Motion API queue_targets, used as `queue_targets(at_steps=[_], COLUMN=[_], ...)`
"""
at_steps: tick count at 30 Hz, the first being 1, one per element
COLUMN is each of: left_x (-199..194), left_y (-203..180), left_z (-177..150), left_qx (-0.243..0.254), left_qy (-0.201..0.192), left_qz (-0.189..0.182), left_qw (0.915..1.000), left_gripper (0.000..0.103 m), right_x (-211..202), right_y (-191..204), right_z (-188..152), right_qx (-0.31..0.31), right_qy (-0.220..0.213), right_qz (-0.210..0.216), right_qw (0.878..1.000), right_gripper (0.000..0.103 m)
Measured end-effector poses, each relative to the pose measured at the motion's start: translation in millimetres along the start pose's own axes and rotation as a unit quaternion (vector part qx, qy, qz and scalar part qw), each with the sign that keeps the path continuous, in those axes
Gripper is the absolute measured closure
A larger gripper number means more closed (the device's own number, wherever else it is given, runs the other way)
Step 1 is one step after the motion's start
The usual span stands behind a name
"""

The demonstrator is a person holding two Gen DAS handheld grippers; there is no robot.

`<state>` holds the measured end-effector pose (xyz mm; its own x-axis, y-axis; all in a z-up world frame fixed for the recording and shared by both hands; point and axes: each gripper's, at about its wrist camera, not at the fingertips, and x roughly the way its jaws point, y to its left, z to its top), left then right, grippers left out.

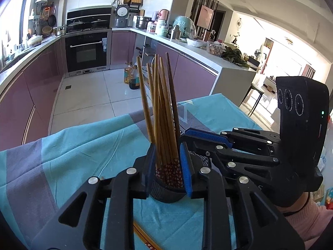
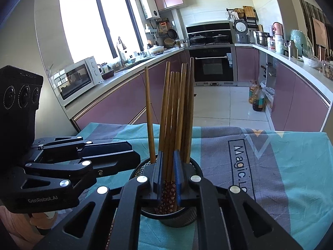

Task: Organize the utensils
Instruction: 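Open both tools and withdraw them from the cup toward the remaining chopsticks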

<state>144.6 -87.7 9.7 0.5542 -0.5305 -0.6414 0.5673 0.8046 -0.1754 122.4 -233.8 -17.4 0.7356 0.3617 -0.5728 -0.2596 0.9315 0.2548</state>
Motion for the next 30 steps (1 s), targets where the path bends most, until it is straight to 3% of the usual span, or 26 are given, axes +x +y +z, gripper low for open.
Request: queue_targets(at_steps=[12,16,21,30], left_x=[-35.1,-46.3,-49.8,-28.0], left_y=[28.2,48.2,71.0,87.0], left_z=[-29.8,-53.5,-84.7,-134.0], left_qx=[-0.008,-0.031,-0.063,-0.097], left_qy=[-0.037,-0.036,-0.014,0.035], left_qz=[0.032,0.053,0.064,0.080], left_qw=[0.9987,0.9974,0.9958,0.9915], left_gripper=[0.070,0.067,0.066,0.065], right_x=[-28.4,-27.6,-9.1,27.3], right_y=[21.5,39.0,62.5,76.4], right_z=[-20.8,-33.7,-57.7,-87.6], right_qx=[-0.020,-0.043,-0.066,-0.051], right_qy=[-0.013,0.008,0.052,0.116], right_qz=[0.046,0.076,0.092,0.104], right_qw=[0.999,0.996,0.992,0.986], right_gripper=[0.070,0.054,0.054,0.054])
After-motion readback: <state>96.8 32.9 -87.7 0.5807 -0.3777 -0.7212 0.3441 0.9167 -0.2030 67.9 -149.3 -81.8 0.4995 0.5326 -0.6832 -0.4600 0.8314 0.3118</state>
